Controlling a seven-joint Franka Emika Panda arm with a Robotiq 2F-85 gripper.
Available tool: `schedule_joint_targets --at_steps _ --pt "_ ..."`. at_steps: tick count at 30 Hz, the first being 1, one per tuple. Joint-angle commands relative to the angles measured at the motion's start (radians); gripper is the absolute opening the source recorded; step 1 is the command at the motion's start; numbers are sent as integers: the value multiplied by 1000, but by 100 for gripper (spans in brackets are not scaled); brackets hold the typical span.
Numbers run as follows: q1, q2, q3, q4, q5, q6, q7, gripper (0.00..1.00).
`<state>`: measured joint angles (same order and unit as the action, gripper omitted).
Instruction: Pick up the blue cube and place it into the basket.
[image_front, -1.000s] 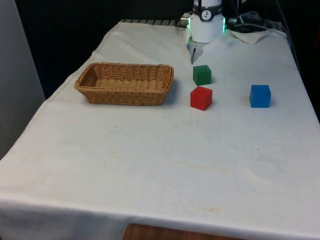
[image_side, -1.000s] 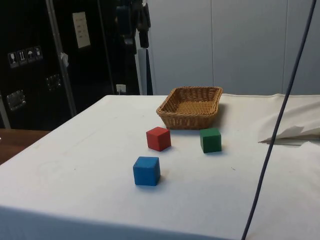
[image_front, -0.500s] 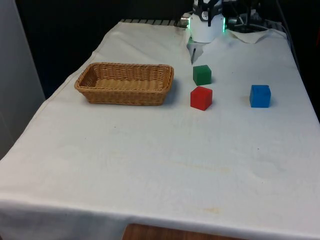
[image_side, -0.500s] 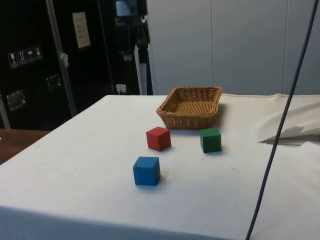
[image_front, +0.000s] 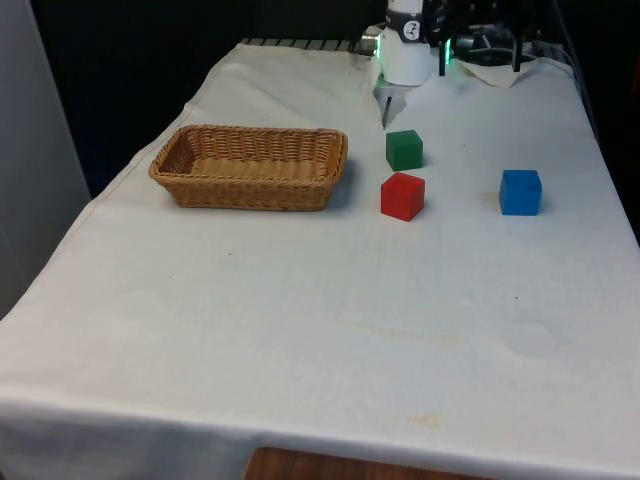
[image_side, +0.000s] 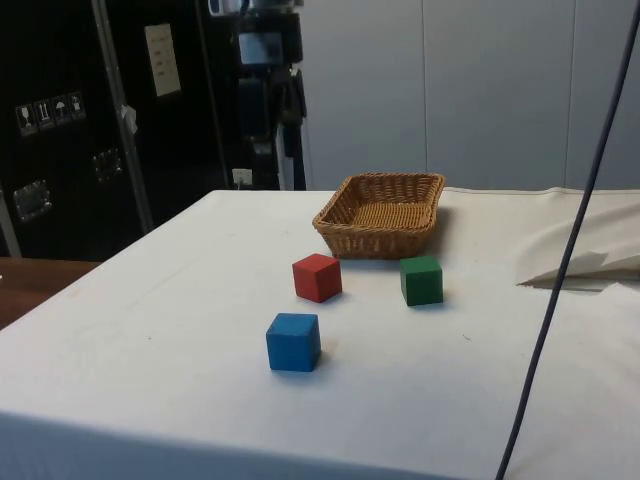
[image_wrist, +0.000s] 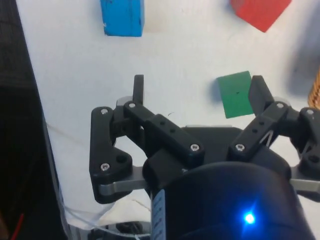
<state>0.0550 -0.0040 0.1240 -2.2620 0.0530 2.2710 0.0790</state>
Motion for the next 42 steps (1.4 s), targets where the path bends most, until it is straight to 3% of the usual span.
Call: schedule_joint_targets --at_steps 1,5,10,11,17,20,22,29,30,31,38,39,42 --pt "0 0 4 -8 0 11 3 100" --pt "4 3 22 -51 -3 81 23 100" --pt "4 13 40 -84 -5 136 36 100" --pt "0 9 38 -77 0 115 24 100" --pt "4 39 66 -116 -9 209 59 100" --pt "0 46 73 -116 -1 208 51 100" --pt "3 64 81 -125 -14 246 83 100" --pt "4 107 96 -130 -16 290 123 100" --pt "0 107 100 -124 -2 276 104 100" --pt "5 113 98 -130 -16 297 129 100" --pt "7 165 116 -132 -18 349 179 100" --pt "1 159 120 -127 -3 327 155 100" --pt "8 183 122 -132 -19 367 195 100"
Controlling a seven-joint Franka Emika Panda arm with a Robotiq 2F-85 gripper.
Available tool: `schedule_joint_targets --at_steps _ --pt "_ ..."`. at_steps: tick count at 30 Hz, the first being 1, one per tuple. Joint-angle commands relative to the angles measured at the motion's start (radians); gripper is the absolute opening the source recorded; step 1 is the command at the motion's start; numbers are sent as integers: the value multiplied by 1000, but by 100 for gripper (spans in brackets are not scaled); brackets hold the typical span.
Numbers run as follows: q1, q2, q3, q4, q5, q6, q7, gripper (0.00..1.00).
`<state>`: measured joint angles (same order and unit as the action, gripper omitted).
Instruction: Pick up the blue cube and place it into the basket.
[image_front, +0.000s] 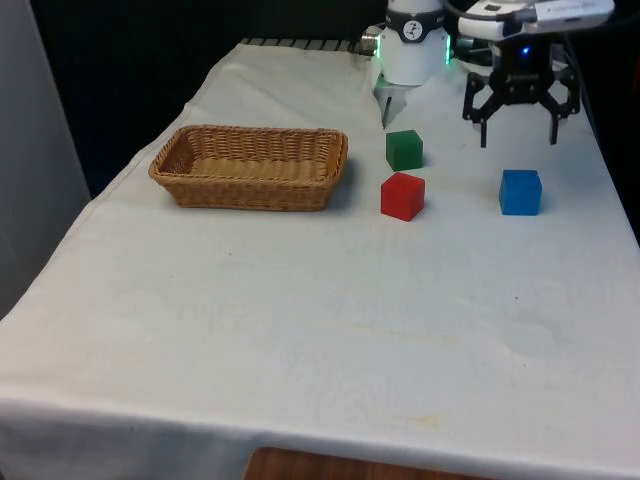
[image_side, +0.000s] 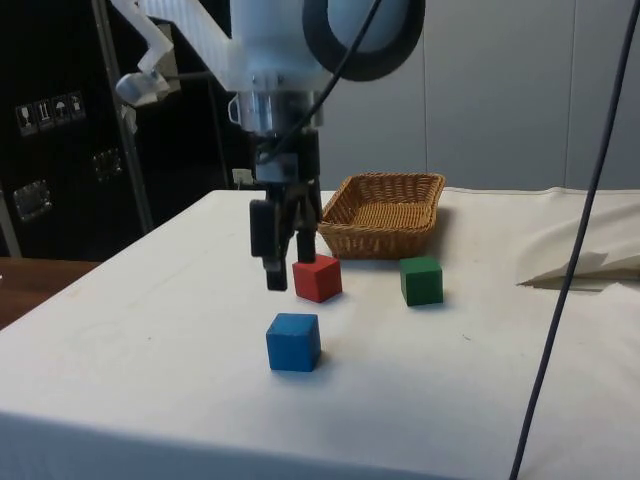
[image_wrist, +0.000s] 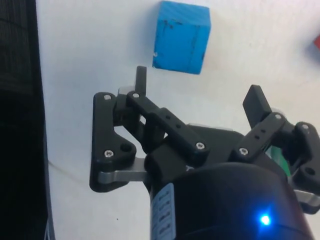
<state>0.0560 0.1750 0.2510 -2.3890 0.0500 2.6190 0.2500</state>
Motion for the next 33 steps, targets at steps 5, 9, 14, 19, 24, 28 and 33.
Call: schedule_joint_targets --at_steps 5,9,14,19,24,28,33 --pt "12 38 6 -1 -27 49 58 100" --pt "14 55 13 4 -41 61 82 100" --pt "18 85 29 16 -70 80 128 100" --pt "20 104 37 24 -87 89 150 100" --pt "14 113 45 29 -94 92 153 100" --pt "12 112 49 25 -87 92 148 100" --pt "13 122 44 26 -96 108 145 100"
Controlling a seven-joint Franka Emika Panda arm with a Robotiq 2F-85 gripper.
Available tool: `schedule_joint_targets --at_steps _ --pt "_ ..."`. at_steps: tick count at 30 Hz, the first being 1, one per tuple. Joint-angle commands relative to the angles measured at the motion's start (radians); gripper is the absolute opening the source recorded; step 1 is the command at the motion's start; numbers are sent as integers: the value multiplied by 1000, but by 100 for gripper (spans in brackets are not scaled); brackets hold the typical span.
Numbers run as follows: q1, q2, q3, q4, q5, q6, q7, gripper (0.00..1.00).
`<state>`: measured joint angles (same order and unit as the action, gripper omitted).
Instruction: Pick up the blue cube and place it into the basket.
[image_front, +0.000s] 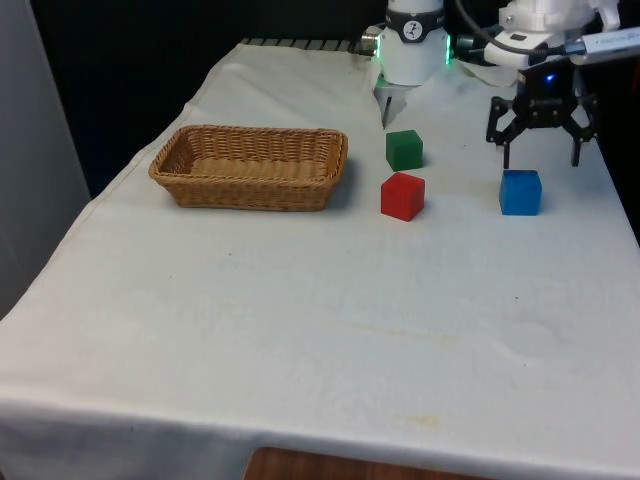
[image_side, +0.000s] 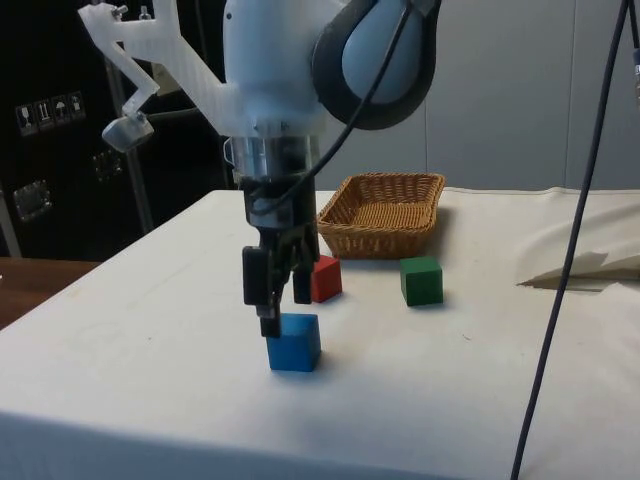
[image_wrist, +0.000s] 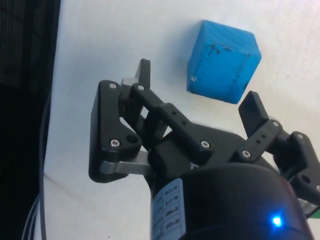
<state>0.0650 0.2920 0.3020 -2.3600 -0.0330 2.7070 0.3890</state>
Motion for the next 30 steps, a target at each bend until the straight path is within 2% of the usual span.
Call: schedule_joint_targets --at_steps 1,8,9,10,13,17,18,19,25,26,27,30 --pt "7 7 -10 -4 -18 25 6 100" --pt "11 31 -28 -6 -74 54 18 100" --pt "0 34 -10 -1 -51 41 2 100" --pt "12 35 -33 -6 -87 56 21 100" --pt "13 41 -38 -6 -101 62 26 100" --pt "8 44 -31 -3 -95 56 20 100" --pt "0 47 -22 0 -83 48 7 100" --pt "6 45 -28 -2 -91 53 16 100" --pt "5 46 -28 -6 -92 54 14 100" --pt "0 47 -22 -2 -83 47 6 100" --pt "7 47 -32 -5 -96 53 16 100" --pt "12 51 -42 -6 -111 50 23 100"
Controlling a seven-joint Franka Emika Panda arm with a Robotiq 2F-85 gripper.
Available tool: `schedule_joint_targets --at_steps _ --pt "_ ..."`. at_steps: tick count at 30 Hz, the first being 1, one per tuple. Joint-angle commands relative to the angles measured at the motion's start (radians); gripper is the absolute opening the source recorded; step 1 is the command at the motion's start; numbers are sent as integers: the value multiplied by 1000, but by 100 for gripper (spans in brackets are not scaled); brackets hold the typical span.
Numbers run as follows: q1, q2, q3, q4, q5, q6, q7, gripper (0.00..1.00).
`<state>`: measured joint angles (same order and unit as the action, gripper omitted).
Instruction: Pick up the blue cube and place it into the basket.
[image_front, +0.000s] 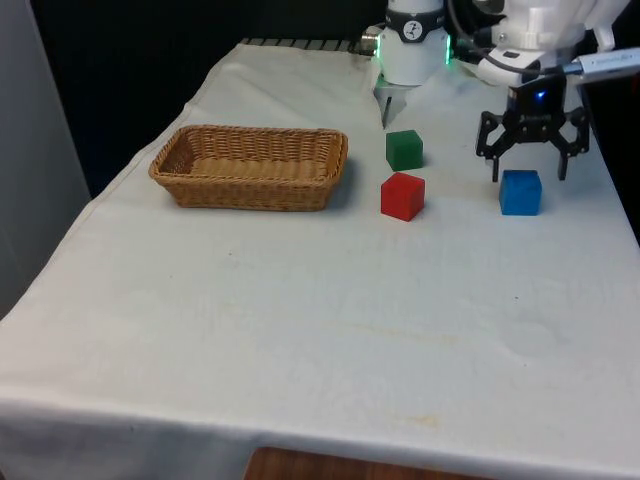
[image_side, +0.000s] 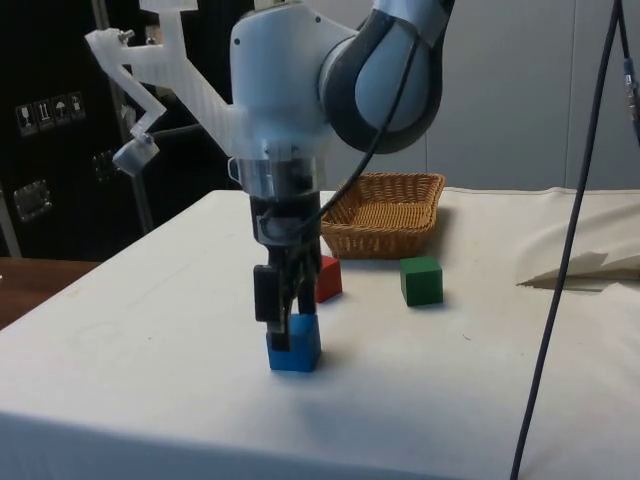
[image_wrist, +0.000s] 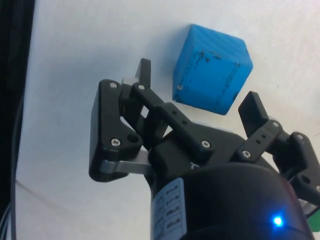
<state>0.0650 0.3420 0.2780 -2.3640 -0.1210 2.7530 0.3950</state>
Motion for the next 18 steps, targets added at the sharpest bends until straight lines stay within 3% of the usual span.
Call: schedule_joint_targets --at_steps 1,5,6,7,15,16,17,18 --pt "14 2 -21 -2 -28 3 20 100" --pt "19 7 -32 -2 -60 -2 37 100" --pt "0 13 -7 0 -30 -1 11 100" --pt "19 7 -34 -2 -69 -2 43 100" --pt "14 16 -39 3 -135 -3 104 100" --pt "0 16 -19 1 -115 -4 84 100" --pt "14 18 -40 4 -140 -3 110 100" --pt "15 20 -41 5 -144 -2 115 100"
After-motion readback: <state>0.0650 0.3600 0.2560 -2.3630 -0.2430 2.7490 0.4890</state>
